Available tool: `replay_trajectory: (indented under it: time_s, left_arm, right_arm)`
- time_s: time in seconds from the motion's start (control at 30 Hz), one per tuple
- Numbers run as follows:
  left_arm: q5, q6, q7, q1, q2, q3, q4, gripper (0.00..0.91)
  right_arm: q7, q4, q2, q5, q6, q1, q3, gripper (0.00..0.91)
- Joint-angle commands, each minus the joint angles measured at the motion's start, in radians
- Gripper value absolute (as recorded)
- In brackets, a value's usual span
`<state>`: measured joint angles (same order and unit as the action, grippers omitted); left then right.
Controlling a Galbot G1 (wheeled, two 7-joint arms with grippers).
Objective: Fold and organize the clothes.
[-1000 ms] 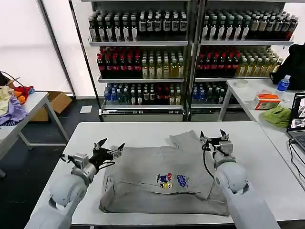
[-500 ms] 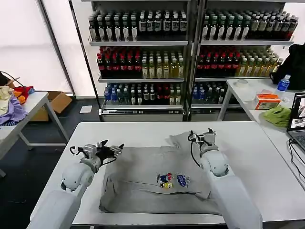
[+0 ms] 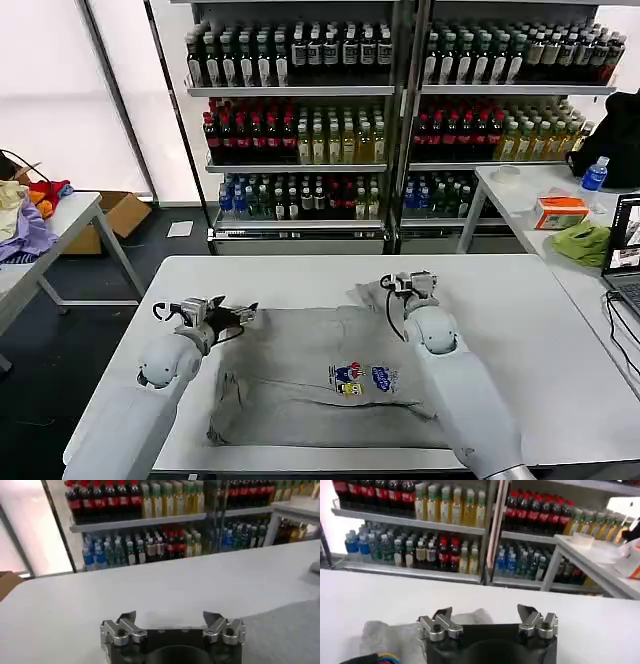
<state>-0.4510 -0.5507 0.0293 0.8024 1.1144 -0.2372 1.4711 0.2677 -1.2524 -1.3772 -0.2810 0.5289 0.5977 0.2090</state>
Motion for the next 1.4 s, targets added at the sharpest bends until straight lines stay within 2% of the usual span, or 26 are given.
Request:
replay_trajectory:
  time_s: [0.03, 0.43, 0.47, 0.5, 0.53, 0.57, 0.6, 0.83, 1.13, 1.4]
  left_arm:
    - [0.008, -0.001, -0.001, -0.02, 0.003, 0.009, -0.08, 0.907]
    - [0.016, 0.001, 0.0, -0.014, 0.01, 0.008, -0.089, 0.907]
    - [0.016, 0.0, -0.001, -0.011, 0.01, 0.007, -0.089, 0.776]
    - [0.017, -0.001, 0.0, -0.007, 0.01, 0.005, -0.09, 0.464]
    - [0.017, -0.001, 0.0, -0.004, 0.01, 0.004, -0.09, 0.302]
    - [0.017, -0.002, 0.001, -0.001, 0.01, 0.004, -0.093, 0.081]
    - [0.017, -0.002, 0.001, 0.001, 0.009, 0.003, -0.094, 0.03]
    - [0.017, -0.012, 0.001, 0.034, 0.005, 0.0, -0.063, 0.01]
    - [0.013, -0.026, 0.019, 0.12, 0.008, -0.001, 0.063, 0.01]
    - [0.01, -0.018, 0.013, 0.129, 0.026, -0.017, 0.066, 0.01]
  right_arm:
    - [-0.007, 0.104, -0.024, 0.006, -0.009, -0.041, -0.002, 0.907]
    - [-0.016, 0.176, -0.055, 0.011, -0.021, -0.04, 0.013, 0.907]
    - [-0.017, 0.181, -0.057, 0.011, -0.021, -0.039, 0.014, 0.897]
    - [-0.017, 0.185, -0.061, 0.011, -0.021, -0.038, 0.014, 0.655]
    - [-0.017, 0.185, -0.063, 0.011, -0.021, -0.036, 0.015, 0.514]
    - [-0.018, 0.185, -0.065, 0.011, -0.021, -0.031, 0.014, 0.322]
    - [-0.019, 0.182, -0.065, 0.012, -0.022, -0.027, 0.013, 0.0]
    - [-0.004, 0.147, -0.063, 0.012, -0.01, 0.003, 0.013, 0.0]
    - [0.014, 0.085, -0.044, 0.012, 0.011, 0.031, 0.018, 0.0]
    - [0.026, 0.046, -0.055, 0.014, 0.02, 0.059, 0.018, 0.0]
